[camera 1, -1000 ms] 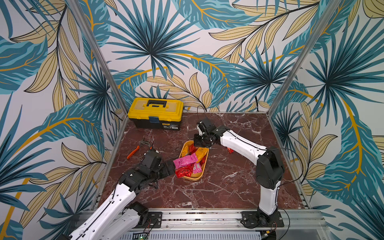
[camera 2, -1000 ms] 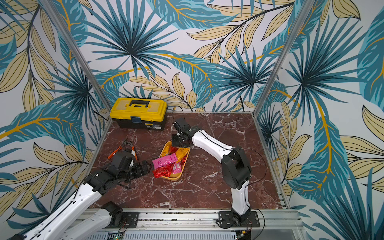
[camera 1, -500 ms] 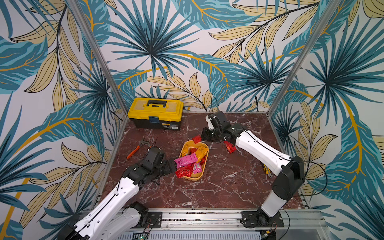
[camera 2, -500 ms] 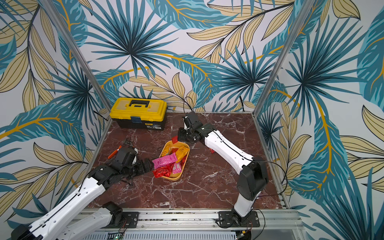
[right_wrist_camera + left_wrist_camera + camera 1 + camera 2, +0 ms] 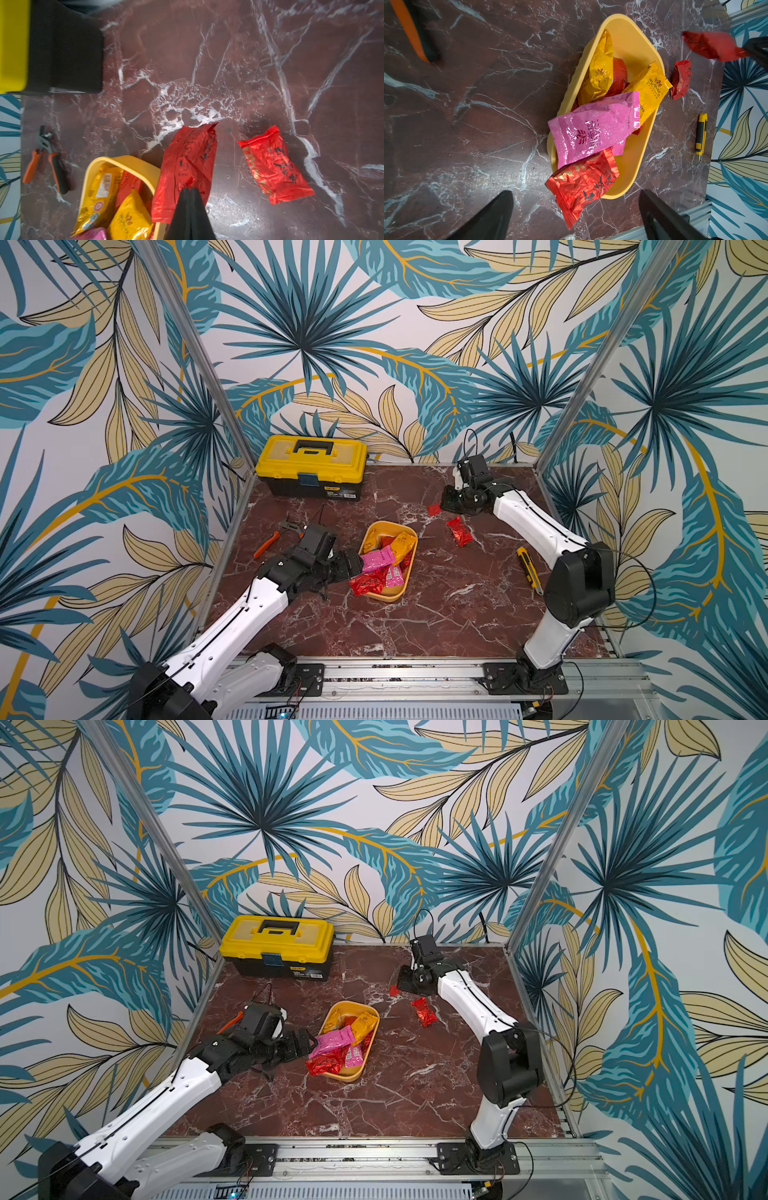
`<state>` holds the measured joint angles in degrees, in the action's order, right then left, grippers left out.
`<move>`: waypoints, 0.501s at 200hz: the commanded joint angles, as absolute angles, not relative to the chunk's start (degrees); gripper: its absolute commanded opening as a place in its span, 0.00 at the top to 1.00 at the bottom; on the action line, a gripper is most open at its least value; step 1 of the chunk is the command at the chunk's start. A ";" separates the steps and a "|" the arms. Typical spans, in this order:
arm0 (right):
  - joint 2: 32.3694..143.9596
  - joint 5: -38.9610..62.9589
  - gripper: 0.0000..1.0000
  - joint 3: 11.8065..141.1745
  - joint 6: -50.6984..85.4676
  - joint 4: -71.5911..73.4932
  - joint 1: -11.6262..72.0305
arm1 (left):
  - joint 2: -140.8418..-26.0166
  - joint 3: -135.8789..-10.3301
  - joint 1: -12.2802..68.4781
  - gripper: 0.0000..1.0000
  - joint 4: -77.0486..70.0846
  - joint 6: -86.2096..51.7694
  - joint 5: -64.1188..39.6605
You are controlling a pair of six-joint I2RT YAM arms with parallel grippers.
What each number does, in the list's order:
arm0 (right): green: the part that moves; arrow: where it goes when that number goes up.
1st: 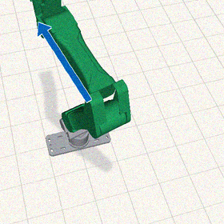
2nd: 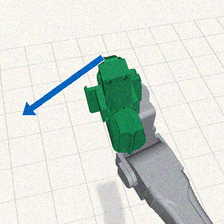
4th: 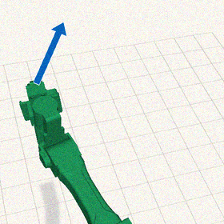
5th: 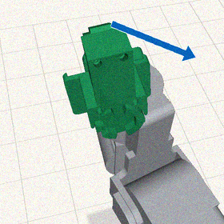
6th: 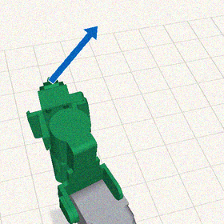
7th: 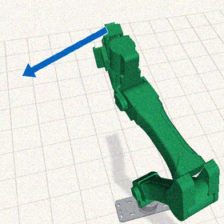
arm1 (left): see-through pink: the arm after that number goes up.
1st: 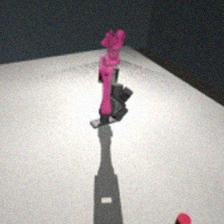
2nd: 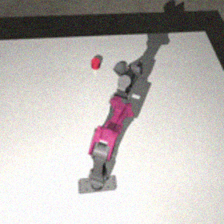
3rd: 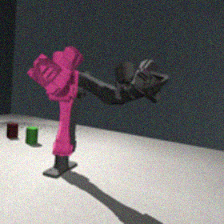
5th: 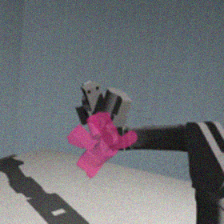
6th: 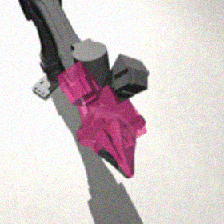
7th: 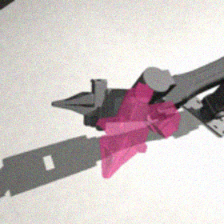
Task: Take the tea bags out of the storage box
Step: Place the tea bag at the center of the board.
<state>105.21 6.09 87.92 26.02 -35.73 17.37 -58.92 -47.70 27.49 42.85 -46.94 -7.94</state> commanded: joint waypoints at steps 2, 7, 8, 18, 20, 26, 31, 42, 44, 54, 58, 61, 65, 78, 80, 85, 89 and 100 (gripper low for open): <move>107.88 7.72 1.00 88.79 23.82 -34.91 17.23 | -56.97 -48.32 27.16 0.00 42.92 -47.28 -7.58; 108.43 7.73 1.00 88.84 23.72 -34.60 17.23 | -56.51 -48.04 27.16 0.00 43.17 -47.37 -7.29; 108.53 7.78 1.00 88.85 23.73 -34.53 17.23 | -56.47 -47.97 27.16 0.00 43.21 -47.37 -7.29; 109.47 7.59 1.00 88.86 23.42 -34.27 17.13 | -55.56 -47.33 27.21 0.00 43.59 -47.65 -6.91; 109.68 7.52 1.00 88.86 23.39 -34.28 17.14 | -55.35 -47.14 27.17 0.00 43.75 -47.70 -6.71; 110.09 7.47 1.00 88.79 23.32 -34.19 17.05 | -54.87 -46.72 27.17 0.00 43.92 -47.88 -6.52; 110.40 7.39 1.00 88.61 23.21 -34.04 17.05 | -54.36 -46.35 27.16 0.00 44.11 -48.06 -6.32; 110.86 7.21 1.00 87.98 23.08 -33.78 17.05 | -53.38 -45.51 27.16 0.00 44.21 -48.49 -6.01; 110.90 7.25 1.00 87.83 23.04 -33.78 17.05 | -53.25 -45.30 27.16 0.00 44.21 -48.57 -5.98; 111.05 7.21 1.00 87.15 22.85 -33.57 17.05 | -52.30 -44.60 27.11 0.00 44.14 -48.94 -5.72; 110.93 7.21 1.00 86.70 22.83 -33.49 17.03 | -52.04 -44.37 27.16 0.00 44.17 -49.01 -5.55; 110.85 7.21 1.00 86.39 22.77 -33.41 17.05 | -51.88 -44.18 27.14 0.00 44.14 -49.16 -5.57; 110.67 7.13 1.00 85.96 22.78 -33.29 17.05 | -51.58 -43.98 27.20 0.00 44.17 -49.26 -5.45; 109.32 7.16 1.00 84.25 22.85 -32.48 17.05 | -50.88 -43.48 27.15 0.00 44.20 -49.43 -4.98; 109.09 7.15 0.99 83.95 22.85 -32.29 17.05 | -50.84 -43.46 27.16 0.00 44.19 -49.42 -4.89; 108.31 7.37 0.94 83.27 22.93 -31.94 17.05 | -50.68 -43.41 27.10 0.00 44.30 -49.54 -4.59; 107.77 7.59 0.91 82.74 23.01 -31.60 17.05 | -50.53 -43.33 27.12 0.00 44.30 -49.48 -4.37; 106.14 8.07 0.83 81.67 23.11 -31.05 17.05 | -50.39 -43.41 27.12 0.00 44.62 -49.35 -3.90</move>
